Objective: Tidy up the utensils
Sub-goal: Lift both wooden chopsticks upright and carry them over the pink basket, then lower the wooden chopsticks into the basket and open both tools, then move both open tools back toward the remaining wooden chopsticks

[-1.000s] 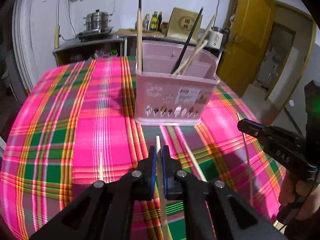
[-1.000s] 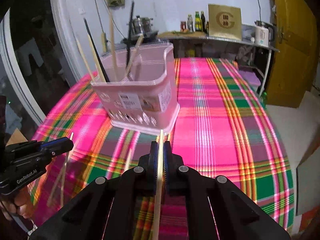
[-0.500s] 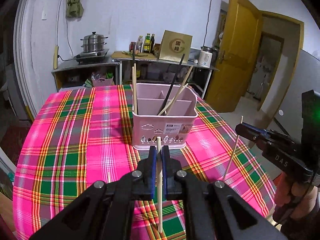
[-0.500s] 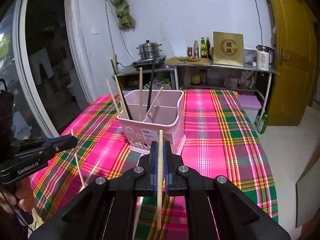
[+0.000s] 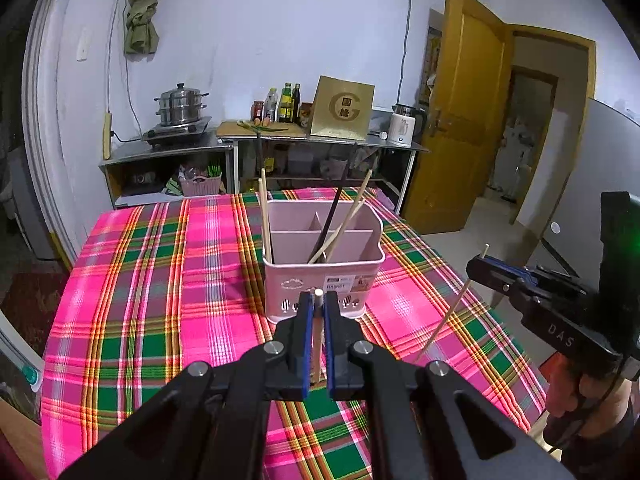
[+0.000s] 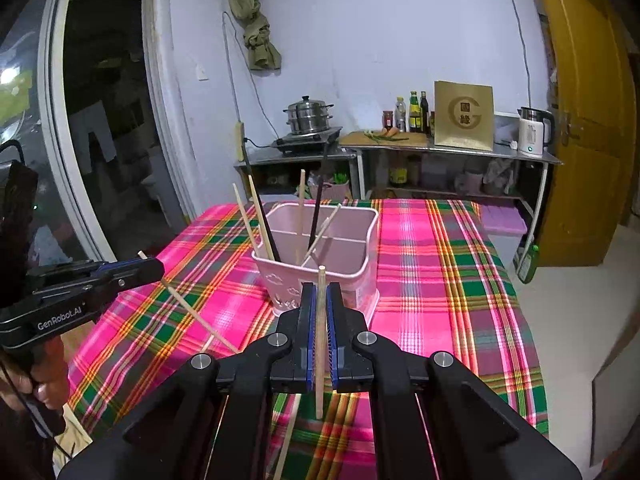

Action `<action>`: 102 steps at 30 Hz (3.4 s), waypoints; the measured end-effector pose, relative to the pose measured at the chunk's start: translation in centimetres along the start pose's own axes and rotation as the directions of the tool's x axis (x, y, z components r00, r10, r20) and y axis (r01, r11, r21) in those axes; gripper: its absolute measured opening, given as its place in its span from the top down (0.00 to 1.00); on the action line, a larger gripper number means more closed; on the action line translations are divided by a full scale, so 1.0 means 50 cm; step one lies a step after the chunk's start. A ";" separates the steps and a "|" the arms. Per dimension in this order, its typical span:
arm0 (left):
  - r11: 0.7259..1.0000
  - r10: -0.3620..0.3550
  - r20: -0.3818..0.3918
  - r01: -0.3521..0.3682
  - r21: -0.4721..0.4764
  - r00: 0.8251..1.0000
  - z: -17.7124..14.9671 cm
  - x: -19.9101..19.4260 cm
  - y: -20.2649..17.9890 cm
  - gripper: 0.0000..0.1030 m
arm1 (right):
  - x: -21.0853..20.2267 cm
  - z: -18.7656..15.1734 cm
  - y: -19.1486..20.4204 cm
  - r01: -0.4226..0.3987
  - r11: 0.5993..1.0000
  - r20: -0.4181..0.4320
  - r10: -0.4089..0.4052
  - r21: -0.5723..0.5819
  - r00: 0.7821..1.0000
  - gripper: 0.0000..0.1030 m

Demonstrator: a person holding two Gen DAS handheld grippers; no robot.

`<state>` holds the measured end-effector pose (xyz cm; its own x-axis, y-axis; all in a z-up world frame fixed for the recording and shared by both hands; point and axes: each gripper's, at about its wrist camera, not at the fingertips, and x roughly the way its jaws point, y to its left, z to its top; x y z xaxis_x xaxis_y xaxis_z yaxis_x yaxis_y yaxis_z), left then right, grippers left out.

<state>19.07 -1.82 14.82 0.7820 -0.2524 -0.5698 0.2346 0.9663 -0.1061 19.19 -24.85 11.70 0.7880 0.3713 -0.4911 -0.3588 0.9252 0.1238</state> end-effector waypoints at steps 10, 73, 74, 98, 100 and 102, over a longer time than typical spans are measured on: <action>1.000 -0.015 0.012 0.014 0.018 1.000 0.057 -0.008 0.006 0.94 | 0.001 0.049 0.026 -0.024 0.999 0.032 0.026 -0.041 0.999 0.95; 0.999 -0.017 -0.029 0.018 0.040 0.999 0.185 0.193 0.081 0.94 | 0.219 0.175 0.026 -0.055 0.998 0.034 0.055 -0.015 0.998 0.95; 0.999 -0.016 -0.029 0.017 0.041 0.999 0.184 0.193 0.081 0.94 | 0.220 0.176 0.025 -0.054 0.998 0.033 0.055 -0.016 0.998 0.95; 0.999 -0.034 0.034 0.033 0.023 0.999 0.127 0.082 0.082 0.85 | 0.109 0.122 0.028 -0.076 0.997 0.047 0.077 -0.015 0.996 0.89; 0.999 -0.026 0.044 0.025 0.022 0.999 0.107 0.064 0.083 0.85 | 0.087 0.105 0.028 -0.085 0.996 0.052 0.085 -0.010 0.995 0.89; 1.000 -0.018 0.048 0.017 0.022 0.999 0.082 0.048 0.085 0.85 | 0.065 0.086 0.028 -0.093 0.996 0.060 0.093 -0.004 0.994 0.89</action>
<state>24.30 1.49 16.35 0.8044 -0.2721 -0.5282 0.2609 0.9604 -0.0976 23.41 -21.98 13.99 0.7796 0.4599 -0.4251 -0.4325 0.8863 0.1657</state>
